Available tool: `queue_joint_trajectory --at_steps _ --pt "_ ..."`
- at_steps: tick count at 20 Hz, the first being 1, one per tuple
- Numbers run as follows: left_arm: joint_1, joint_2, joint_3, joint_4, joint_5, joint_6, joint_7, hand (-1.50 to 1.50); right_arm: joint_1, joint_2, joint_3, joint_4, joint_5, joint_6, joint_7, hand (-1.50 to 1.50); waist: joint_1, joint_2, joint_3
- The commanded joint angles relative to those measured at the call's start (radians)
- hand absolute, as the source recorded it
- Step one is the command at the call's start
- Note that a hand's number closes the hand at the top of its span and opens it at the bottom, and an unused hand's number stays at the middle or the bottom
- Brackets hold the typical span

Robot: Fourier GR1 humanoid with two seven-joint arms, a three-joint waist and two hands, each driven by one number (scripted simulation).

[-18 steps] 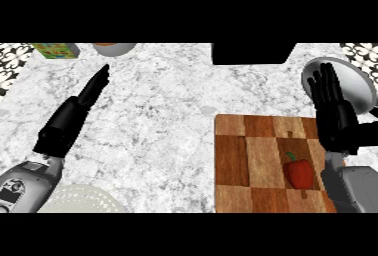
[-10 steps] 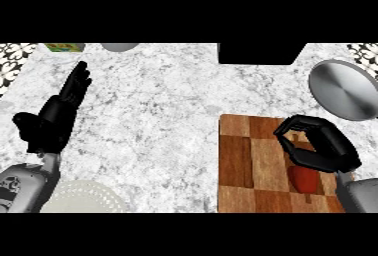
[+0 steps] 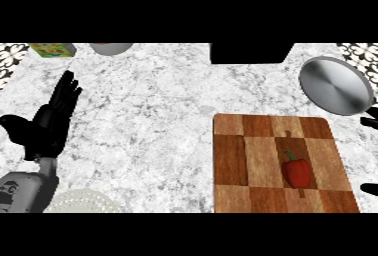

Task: Pick the bell pepper from the cutting board and place it in the pan

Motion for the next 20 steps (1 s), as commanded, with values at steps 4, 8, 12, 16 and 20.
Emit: queue_joint_trajectory --at_steps 4,8,12,16,20 --pt "0.021 -0.047 -0.009 0.035 -0.017 0.008 -0.042 0.0 0.038 -0.291 -0.073 -0.047 0.128 0.108 -0.068 -1.5 -0.001 -0.003 -0.003" --pt "-0.056 -0.052 0.007 0.088 -0.024 -0.008 -0.038 0.0 -0.067 -0.331 -0.05 -0.102 0.134 0.151 0.119 -1.5 0.016 0.002 -0.003" --pt "0.001 -0.031 0.031 0.027 -0.021 -0.032 -0.021 0.0 -0.094 -0.344 -0.112 -0.249 0.059 0.213 0.289 -1.5 0.017 -0.002 -0.002" --pt "0.019 -0.079 0.004 -0.007 -0.066 0.003 -0.008 0.0 -0.145 -0.251 -0.054 -0.332 0.145 0.164 0.39 -1.5 0.023 -0.001 -0.002" --pt "0.004 -0.073 0.042 0.058 -0.057 -0.064 -0.06 0.0 -0.188 -0.183 -0.042 -0.375 0.098 0.239 0.487 -1.5 0.02 0.0 -0.002"
